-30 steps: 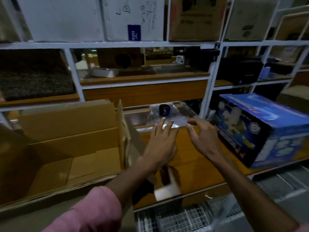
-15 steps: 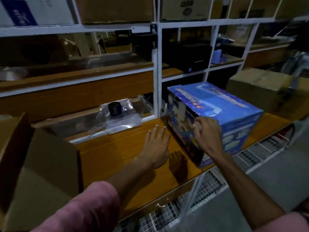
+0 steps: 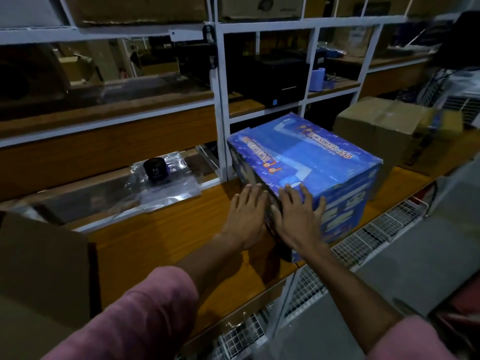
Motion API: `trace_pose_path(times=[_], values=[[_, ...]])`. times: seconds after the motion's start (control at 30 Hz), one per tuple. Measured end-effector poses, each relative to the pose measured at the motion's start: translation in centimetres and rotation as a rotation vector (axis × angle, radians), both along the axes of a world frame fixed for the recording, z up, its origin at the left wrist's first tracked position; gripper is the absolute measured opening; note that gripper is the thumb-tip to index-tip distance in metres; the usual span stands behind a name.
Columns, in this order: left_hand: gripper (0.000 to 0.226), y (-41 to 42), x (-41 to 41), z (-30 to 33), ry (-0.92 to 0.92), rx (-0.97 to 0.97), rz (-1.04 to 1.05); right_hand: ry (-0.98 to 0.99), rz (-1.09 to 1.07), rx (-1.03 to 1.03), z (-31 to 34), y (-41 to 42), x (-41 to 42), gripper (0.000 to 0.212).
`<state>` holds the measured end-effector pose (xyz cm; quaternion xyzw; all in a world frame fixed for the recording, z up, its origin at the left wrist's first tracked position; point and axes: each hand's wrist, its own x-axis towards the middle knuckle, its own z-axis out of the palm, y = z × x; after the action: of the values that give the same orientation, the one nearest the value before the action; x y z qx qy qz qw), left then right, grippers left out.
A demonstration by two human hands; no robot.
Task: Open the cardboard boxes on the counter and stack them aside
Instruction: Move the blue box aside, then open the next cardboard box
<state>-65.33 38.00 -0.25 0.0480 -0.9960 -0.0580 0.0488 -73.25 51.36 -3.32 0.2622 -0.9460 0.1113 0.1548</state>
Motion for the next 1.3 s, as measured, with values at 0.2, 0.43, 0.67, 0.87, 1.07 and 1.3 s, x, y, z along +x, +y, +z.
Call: trace_pose_path(times=[0.2,0.43,0.67,0.87,1.07,1.3], values=[[0.089,-1.5,3.1,-2.1,-0.077,0.03,-0.07,0.085,0.165,0.13,-2.0,-2.7,6.7,0.057],[0.085,-5.2,10.6,-4.1,-0.131,0.147,0.069,-0.072,0.416,-0.043,-3.4,-5.6,12.6,0.041],[0.082,-7.8,15.6,-4.9,0.293,0.168,0.123,0.007,0.509,-0.339,-1.7,-6.9,16.3,0.028],[0.077,-8.4,17.2,-3.3,0.089,-0.032,0.085,-0.118,0.374,-0.351,0.1,-6.7,17.0,0.038],[0.072,-8.0,17.1,-1.5,0.113,-0.102,0.121,-0.236,0.263,-0.375,0.9,-5.0,16.2,0.04],[0.077,-8.5,17.9,-0.5,0.092,-0.205,0.224,-0.336,0.096,-0.464,1.2,-2.9,12.8,0.056]])
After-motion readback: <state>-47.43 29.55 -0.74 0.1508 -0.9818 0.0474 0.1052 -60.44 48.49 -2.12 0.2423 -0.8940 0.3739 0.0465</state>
